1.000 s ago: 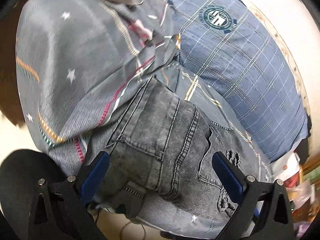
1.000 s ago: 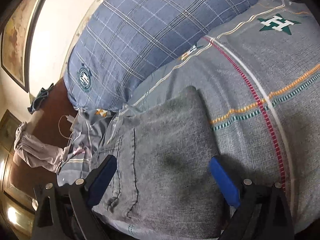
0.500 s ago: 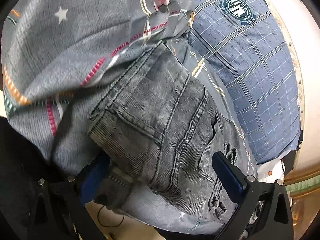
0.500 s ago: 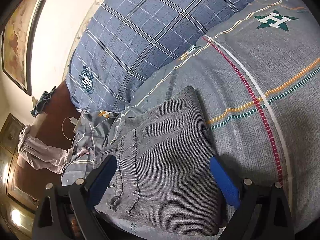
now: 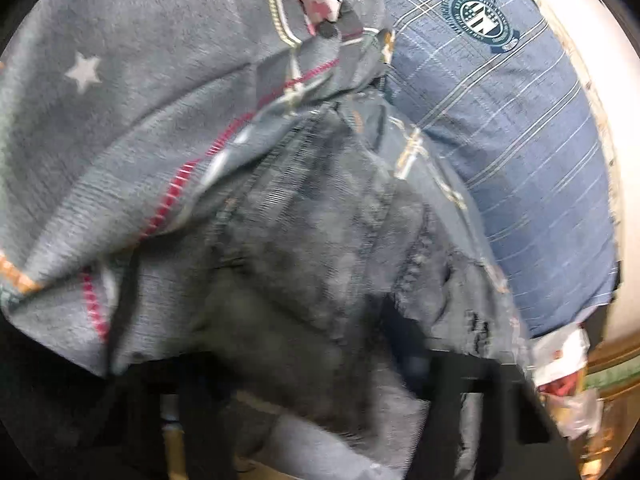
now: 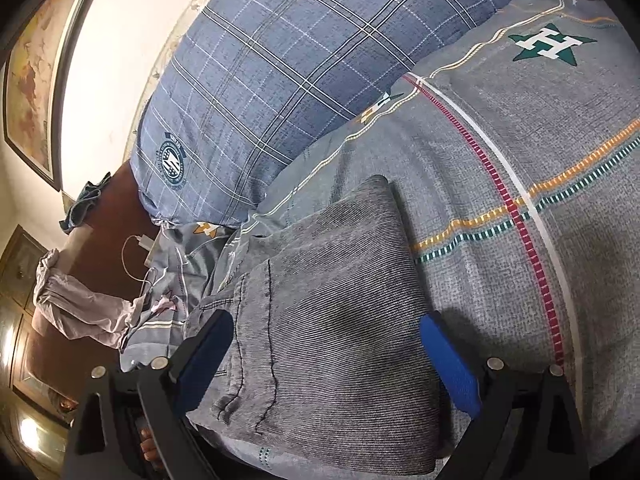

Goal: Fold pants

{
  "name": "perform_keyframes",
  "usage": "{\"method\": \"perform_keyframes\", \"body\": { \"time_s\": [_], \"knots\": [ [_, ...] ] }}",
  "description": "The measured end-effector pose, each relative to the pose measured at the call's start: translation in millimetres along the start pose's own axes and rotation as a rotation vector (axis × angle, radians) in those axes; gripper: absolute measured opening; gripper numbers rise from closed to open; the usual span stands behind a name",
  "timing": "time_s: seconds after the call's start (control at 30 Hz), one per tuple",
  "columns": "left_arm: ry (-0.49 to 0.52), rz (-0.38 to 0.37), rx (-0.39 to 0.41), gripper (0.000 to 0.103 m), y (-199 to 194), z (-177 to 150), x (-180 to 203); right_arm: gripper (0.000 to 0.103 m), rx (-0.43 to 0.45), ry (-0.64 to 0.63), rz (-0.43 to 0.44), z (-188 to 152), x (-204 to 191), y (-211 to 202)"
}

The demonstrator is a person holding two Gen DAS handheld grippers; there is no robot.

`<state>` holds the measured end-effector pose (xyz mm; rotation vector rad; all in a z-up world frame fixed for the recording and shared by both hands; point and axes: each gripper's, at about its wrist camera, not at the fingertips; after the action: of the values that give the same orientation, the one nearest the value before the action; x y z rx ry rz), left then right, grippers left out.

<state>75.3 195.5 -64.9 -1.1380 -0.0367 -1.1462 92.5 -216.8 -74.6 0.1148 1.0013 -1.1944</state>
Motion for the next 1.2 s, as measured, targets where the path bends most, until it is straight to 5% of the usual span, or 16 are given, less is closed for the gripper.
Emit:
{"method": "perform_keyframes", "body": {
  "time_s": [0.2,0.33,0.47,0.53,0.57,0.67,1.2],
  "knots": [
    [-0.032,-0.025,-0.002,0.03,-1.3,0.0,-15.3,0.096,0.0,-0.054,-0.035,-3.7,-5.6,5.0],
    [-0.133,-0.087,-0.02,0.053,0.5,1.8,-33.4,0.097,0.001,-0.071,-0.064,-4.9,-5.2,8.2],
    [-0.157,-0.13,-0.036,0.056,0.7,4.9,-39.0,0.097,0.002,-0.068,-0.073,-6.2,-3.0,8.7],
    [-0.139,-0.127,-0.042,0.051,0.4,6.2,-37.8,0.097,0.003,-0.074,-0.069,-6.8,-4.6,8.1],
    [-0.114,-0.111,-0.038,0.033,-0.8,6.7,-36.1,0.097,0.002,-0.076,-0.065,-6.8,-5.1,7.5],
    [-0.101,-0.072,-0.026,0.015,-2.4,8.1,-35.7,0.097,0.003,-0.072,-0.056,-5.8,-4.5,5.7],
    [0.095,-0.075,0.076,0.01,-19.6,8.3,2.9,0.097,0.02,-0.107,-0.034,-3.5,-16.2,-0.8]
  ]
}}
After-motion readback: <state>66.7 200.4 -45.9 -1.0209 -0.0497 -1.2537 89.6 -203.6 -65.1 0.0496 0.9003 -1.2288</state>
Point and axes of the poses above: each gripper's, at about its wrist camera, not at the fingertips, and y roughly the way its jaws point, x to its right, z to its top, and after that the axes turned 12 degrees about x, right-handed
